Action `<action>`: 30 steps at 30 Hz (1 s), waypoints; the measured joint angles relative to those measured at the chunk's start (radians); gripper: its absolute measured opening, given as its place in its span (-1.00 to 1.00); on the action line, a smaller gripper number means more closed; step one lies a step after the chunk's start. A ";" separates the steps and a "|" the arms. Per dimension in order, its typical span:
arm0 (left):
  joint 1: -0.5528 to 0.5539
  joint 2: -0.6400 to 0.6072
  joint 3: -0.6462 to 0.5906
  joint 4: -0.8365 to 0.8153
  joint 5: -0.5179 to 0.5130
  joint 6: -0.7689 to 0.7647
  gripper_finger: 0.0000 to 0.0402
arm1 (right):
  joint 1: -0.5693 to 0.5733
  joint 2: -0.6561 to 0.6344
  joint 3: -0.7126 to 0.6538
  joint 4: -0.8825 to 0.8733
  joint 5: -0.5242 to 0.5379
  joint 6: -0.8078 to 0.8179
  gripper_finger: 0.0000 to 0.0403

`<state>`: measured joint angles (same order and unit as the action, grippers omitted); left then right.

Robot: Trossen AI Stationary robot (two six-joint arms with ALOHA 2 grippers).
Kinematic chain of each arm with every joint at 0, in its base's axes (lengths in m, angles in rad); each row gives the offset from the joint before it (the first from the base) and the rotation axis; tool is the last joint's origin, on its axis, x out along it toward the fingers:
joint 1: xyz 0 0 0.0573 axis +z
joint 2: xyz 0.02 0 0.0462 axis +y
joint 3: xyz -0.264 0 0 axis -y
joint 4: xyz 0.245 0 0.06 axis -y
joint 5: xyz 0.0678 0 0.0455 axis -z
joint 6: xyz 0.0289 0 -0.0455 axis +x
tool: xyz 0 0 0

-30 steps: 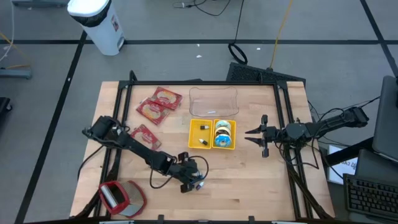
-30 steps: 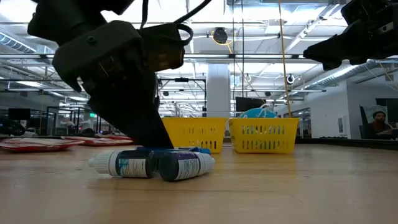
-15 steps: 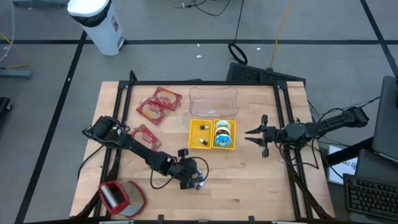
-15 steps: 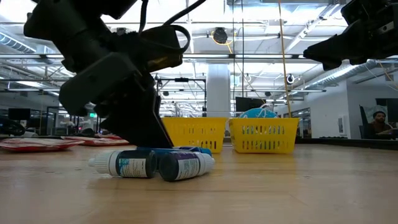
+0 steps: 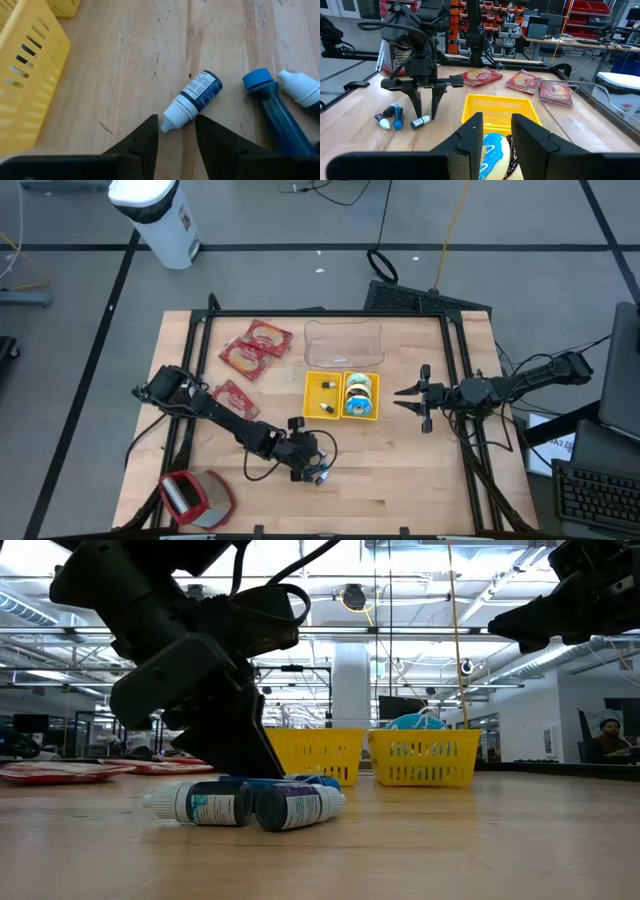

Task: Pick & Place Food Item
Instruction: Put the top blue food coloring bottle into the left yellow bin

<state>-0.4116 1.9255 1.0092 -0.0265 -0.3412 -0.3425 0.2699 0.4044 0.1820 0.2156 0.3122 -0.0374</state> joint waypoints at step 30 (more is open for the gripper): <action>0.032 -0.011 0.150 0.027 -0.002 0.248 -0.28 | 0.000 0.001 0.000 -0.003 -0.001 0.000 -0.55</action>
<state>-0.3793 1.9148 1.1589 0.0008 -0.3435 -0.0949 0.2698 0.4049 0.1818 0.2131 0.3115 -0.0372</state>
